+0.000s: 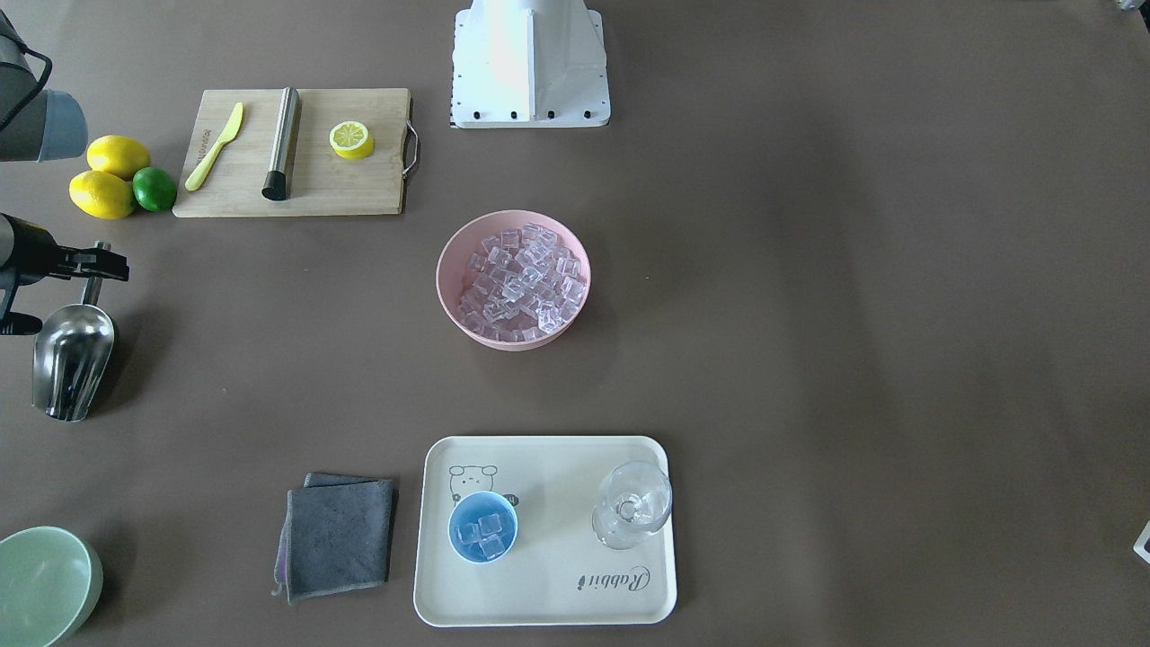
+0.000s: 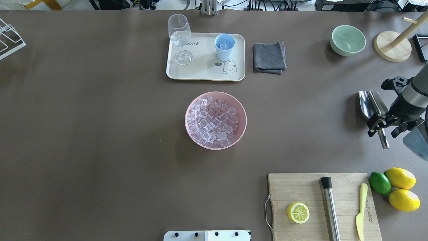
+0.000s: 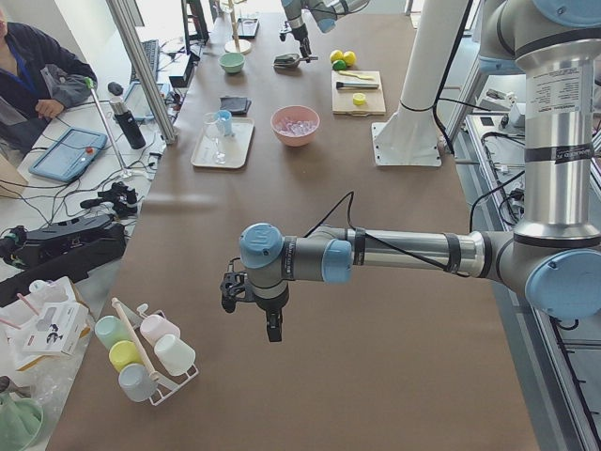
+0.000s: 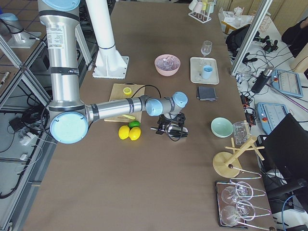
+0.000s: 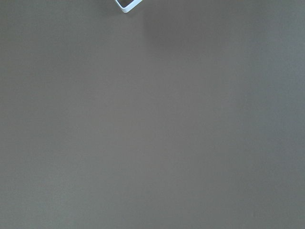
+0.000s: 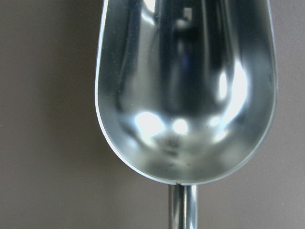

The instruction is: Put ice in cup with scoop

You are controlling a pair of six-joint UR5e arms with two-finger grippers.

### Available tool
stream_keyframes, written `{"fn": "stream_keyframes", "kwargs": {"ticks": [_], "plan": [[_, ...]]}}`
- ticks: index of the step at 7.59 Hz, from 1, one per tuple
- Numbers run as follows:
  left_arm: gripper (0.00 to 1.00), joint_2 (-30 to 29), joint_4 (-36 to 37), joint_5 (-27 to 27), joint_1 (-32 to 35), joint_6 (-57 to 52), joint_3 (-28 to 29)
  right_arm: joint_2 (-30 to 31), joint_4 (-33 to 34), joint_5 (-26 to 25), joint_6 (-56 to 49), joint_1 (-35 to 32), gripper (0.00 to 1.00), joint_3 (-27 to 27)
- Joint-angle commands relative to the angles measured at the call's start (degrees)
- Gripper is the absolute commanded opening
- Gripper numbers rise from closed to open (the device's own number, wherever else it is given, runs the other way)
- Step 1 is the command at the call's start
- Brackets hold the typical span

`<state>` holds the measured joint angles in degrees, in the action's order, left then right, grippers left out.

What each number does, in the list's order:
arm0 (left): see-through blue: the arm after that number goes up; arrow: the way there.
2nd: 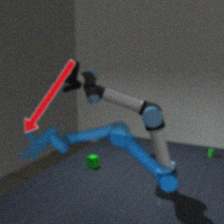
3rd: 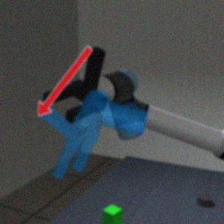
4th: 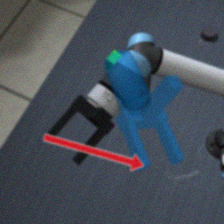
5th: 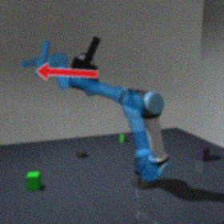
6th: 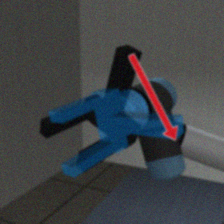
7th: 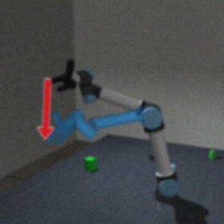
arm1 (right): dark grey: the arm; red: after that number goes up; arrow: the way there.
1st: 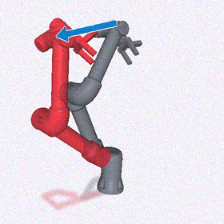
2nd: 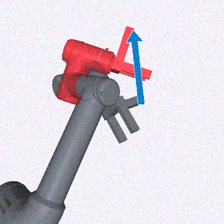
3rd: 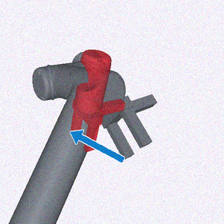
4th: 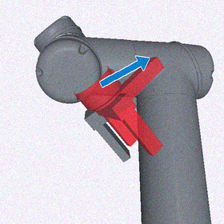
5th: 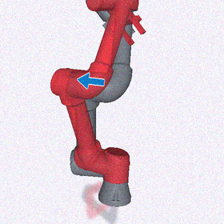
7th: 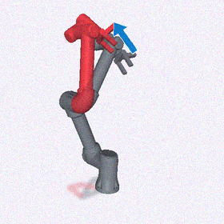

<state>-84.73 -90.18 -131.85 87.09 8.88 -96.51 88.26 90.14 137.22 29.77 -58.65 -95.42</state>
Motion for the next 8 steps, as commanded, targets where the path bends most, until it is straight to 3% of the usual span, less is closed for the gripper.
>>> {"fn": "stream_keyframes", "kwargs": {"ticks": [1, 4, 7, 8], "plan": [[0.98, 0.0, 0.0, -0.1, -0.1, 0.0, 0.0, -0.7, -2.5, -1.4, 0.0, -5.6, 1.0, -0.9], [0.98, 0.0, -0.1, -0.1, -0.1, 0.0, 0.0, -3.3, -0.3, -0.4, -3.7, -23.5, 1.0, -3.5], [0.98, 0.0, -0.2, -0.1, 0.0, -0.1, -0.1, -4.2, 16.8, 0.2, -27.4, -34.2, 1.0, -5.5], [0.98, -0.1, -0.1, -0.1, -0.1, -0.1, -0.2, -3.2, 18.2, -0.5, -33.8, -36.6, 1.0, -4.9]]}}
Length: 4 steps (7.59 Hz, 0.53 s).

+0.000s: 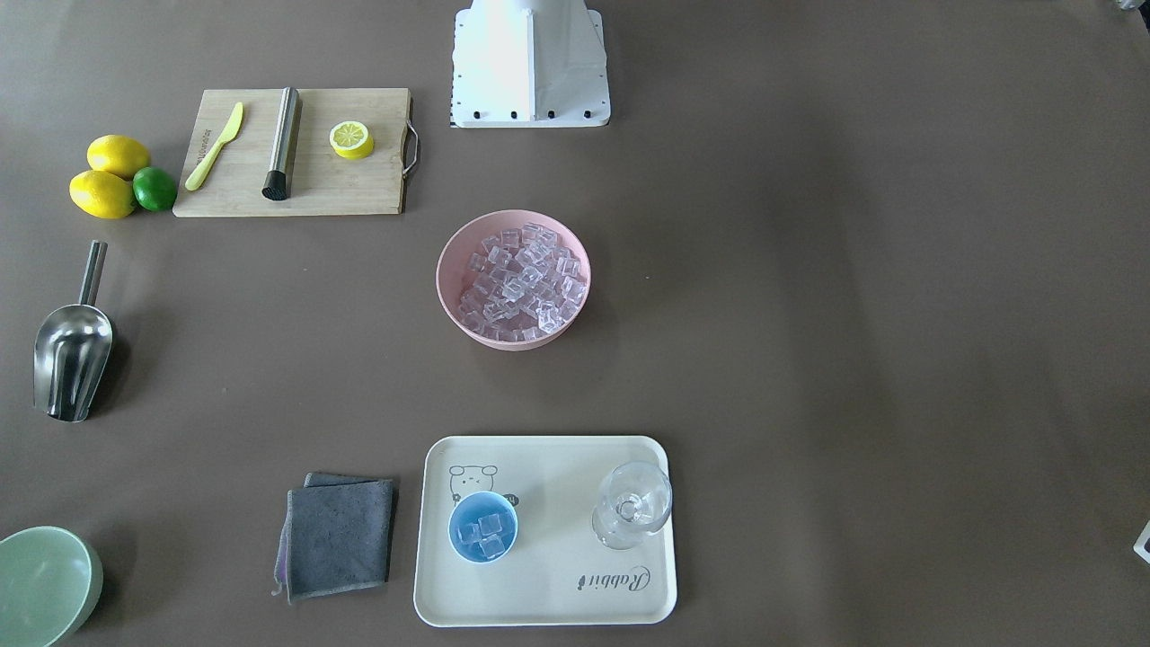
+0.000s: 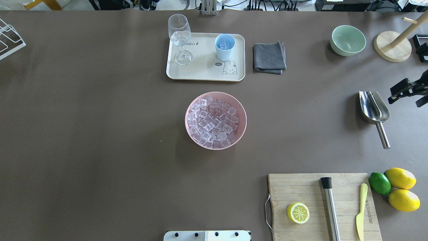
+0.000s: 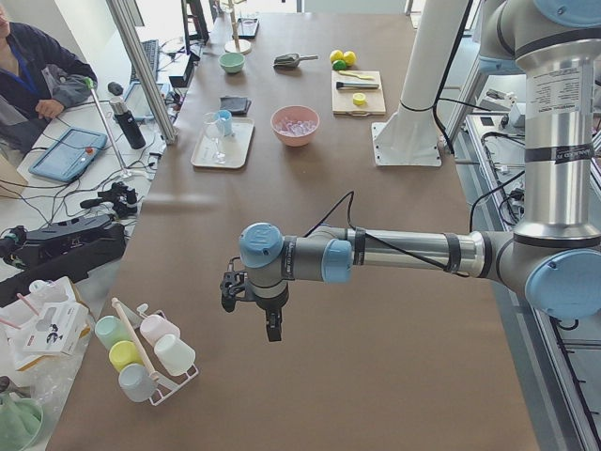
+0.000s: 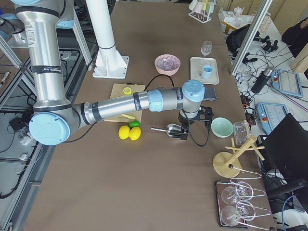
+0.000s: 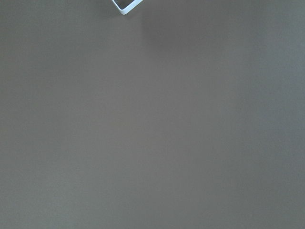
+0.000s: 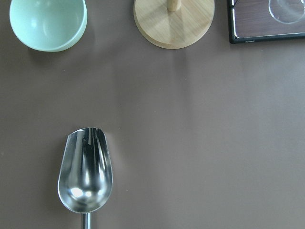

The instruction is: Put ice in cup with scoop

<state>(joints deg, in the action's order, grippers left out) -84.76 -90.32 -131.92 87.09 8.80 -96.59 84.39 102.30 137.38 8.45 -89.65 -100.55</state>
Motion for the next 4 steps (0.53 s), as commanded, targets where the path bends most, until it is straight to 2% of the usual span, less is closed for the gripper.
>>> {"fn": "stream_keyframes", "kwargs": {"ticks": [1, 4], "plan": [[0.98, -0.1, 0.0, 0.0, -0.1, 0.0, -0.1, 4.7, 5.5, -0.8, -18.3, -6.2, 1.0, 1.3], [0.98, -0.1, -0.4, 0.0, -0.1, 0.0, -0.1, 5.4, 5.5, -1.4, -18.4, -6.2, 1.0, 1.9]]}}
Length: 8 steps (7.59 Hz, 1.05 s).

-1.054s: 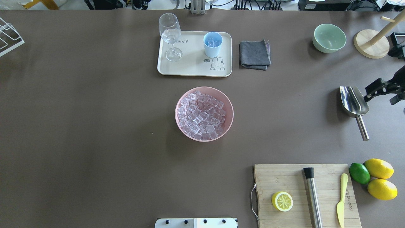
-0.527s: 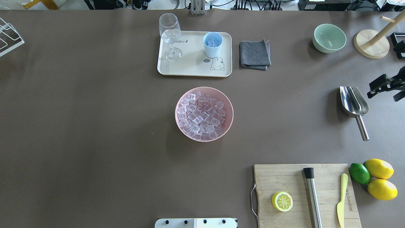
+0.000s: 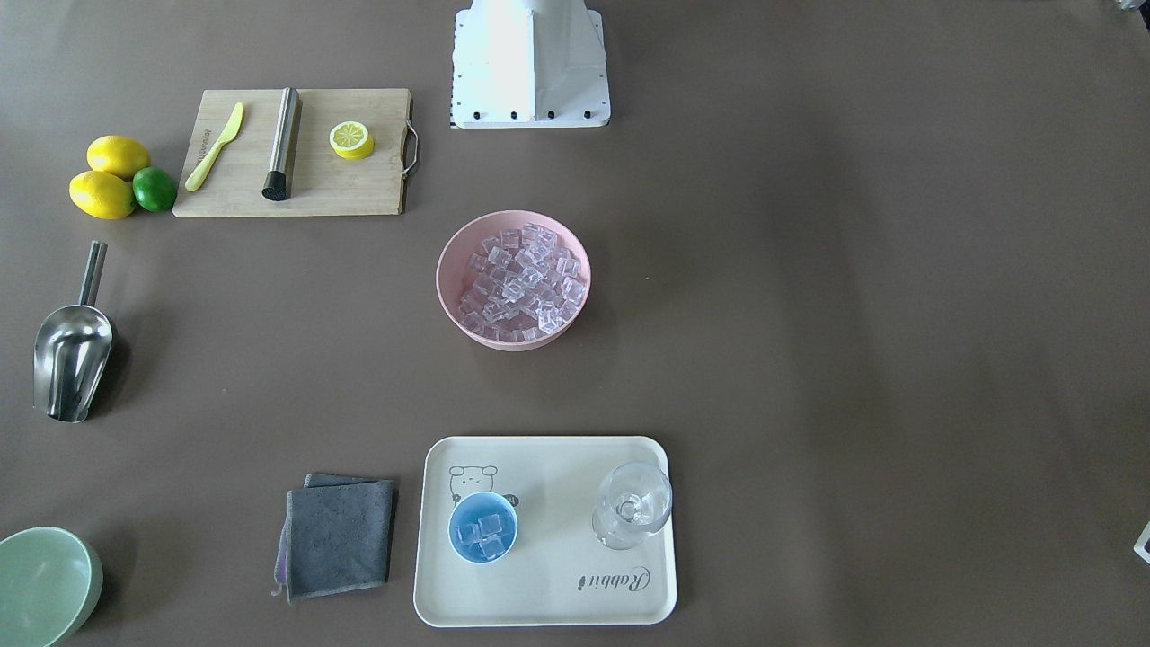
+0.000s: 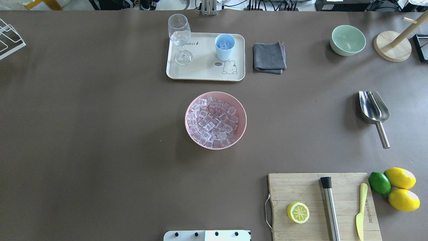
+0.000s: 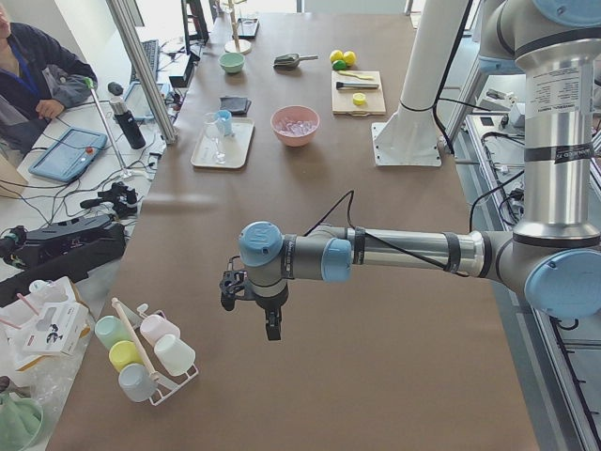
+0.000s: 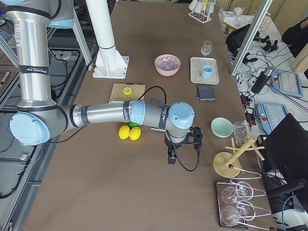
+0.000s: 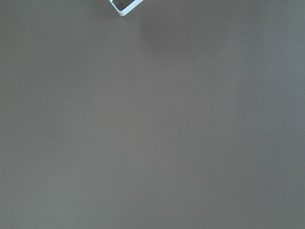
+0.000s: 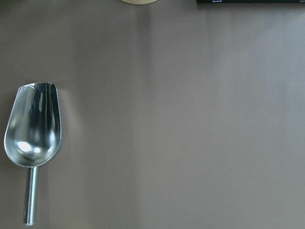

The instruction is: Put ice in cup with scoop

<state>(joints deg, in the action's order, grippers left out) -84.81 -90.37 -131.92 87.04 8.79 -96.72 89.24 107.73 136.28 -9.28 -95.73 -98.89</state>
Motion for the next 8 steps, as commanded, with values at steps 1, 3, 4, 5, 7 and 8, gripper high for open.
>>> {"fn": "stream_keyframes", "kwargs": {"ticks": [1, 3, 4, 5, 7, 8], "plan": [[0.98, 0.0, -0.6, 0.0, 0.0, 0.0, 0.0, 0.6, 0.1, -0.3, -0.6, -0.2, 1.0, 0.3], [0.98, 0.0, -1.2, 0.0, 0.1, 0.0, 0.1, 0.5, 0.0, -0.3, -0.6, -0.2, 1.0, 0.3], [0.98, 0.0, -1.3, 0.0, 0.1, 0.0, 1.1, 0.4, 0.0, -0.3, -0.6, -0.2, 1.0, 0.3], [0.98, 0.0, -1.3, 0.0, 0.1, 0.0, 1.2, 0.3, 0.1, -0.3, -0.6, -0.2, 1.0, 0.3], [0.98, 0.0, -1.3, 0.0, 0.0, 0.1, 1.4, 0.1, 0.1, -0.3, -0.6, -0.2, 1.0, 0.3], [0.98, 0.0, -1.3, 0.0, 0.1, 0.1, 1.6, 0.1, 0.1, -0.3, -0.6, -0.2, 1.0, 0.3]]}}
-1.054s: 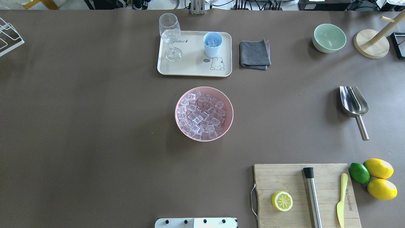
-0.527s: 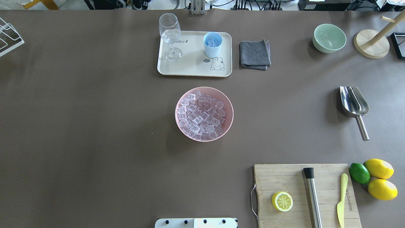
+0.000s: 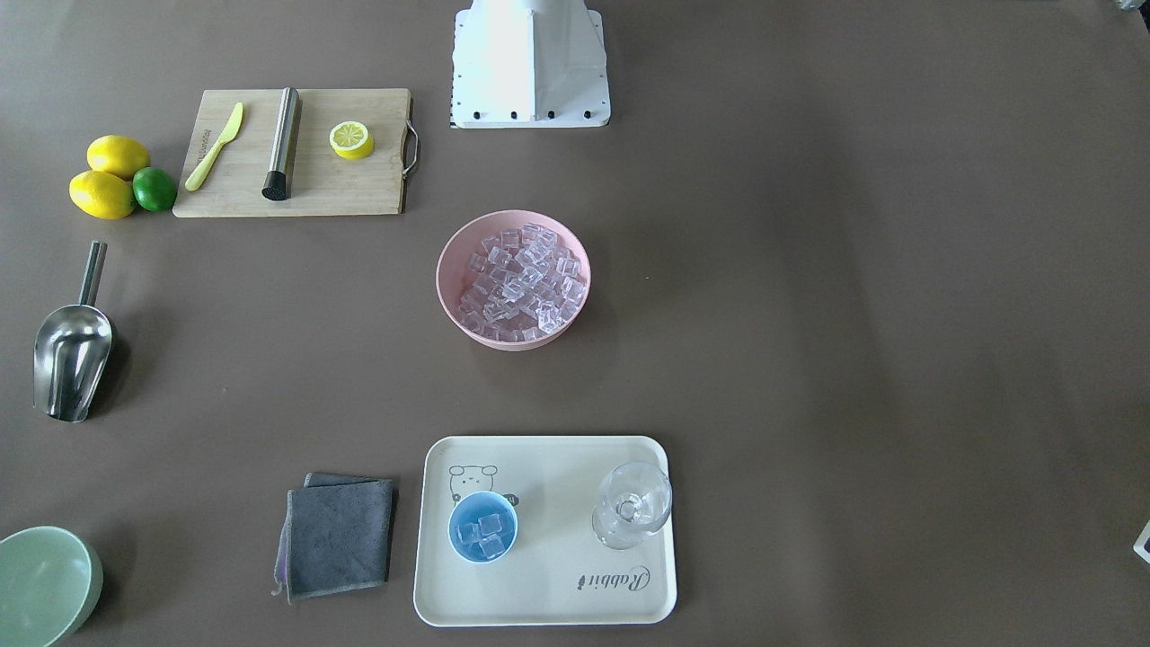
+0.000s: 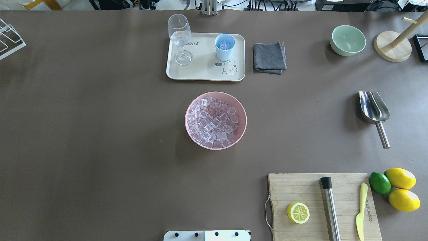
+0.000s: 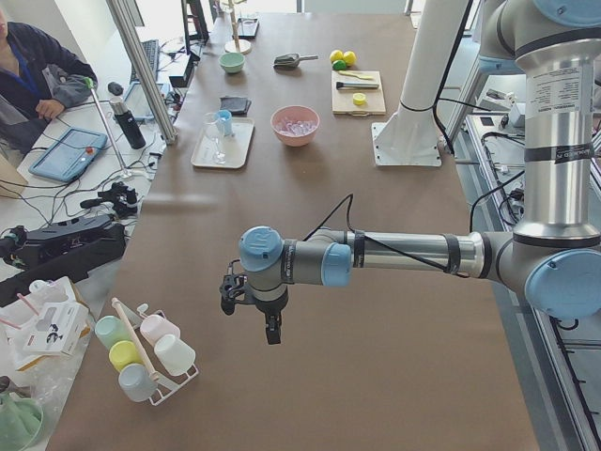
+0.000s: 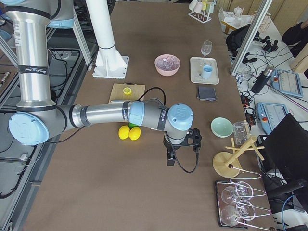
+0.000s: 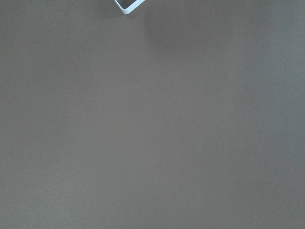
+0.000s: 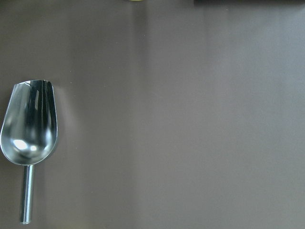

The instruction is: Put ice in cup with scoop

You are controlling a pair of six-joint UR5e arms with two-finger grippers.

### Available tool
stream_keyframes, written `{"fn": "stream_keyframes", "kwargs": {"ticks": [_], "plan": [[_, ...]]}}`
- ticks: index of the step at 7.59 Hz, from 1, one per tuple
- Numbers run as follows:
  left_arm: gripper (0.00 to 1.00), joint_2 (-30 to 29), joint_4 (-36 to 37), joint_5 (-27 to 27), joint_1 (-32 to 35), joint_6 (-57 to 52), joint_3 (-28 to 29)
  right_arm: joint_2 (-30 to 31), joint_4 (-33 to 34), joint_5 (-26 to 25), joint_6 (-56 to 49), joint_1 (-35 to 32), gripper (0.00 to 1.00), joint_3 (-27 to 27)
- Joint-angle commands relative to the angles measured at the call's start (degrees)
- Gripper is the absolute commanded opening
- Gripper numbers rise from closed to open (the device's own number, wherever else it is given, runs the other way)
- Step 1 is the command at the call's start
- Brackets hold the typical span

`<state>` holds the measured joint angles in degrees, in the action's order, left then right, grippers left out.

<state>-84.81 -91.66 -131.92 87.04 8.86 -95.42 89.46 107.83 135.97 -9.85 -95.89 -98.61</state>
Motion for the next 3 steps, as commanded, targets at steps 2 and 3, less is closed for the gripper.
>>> {"fn": "stream_keyframes", "kwargs": {"ticks": [2, 3], "plan": [[0.98, -0.7, 0.0, 0.0, 0.1, 0.0, 1.5, -0.1, 0.0, -0.1, 0.0, 0.0, 1.0, 0.1], [0.98, -0.7, 0.0, 0.1, 0.1, -0.1, 1.6, -0.2, -0.1, -0.1, 0.0, 0.0, 1.0, 0.1]]}}
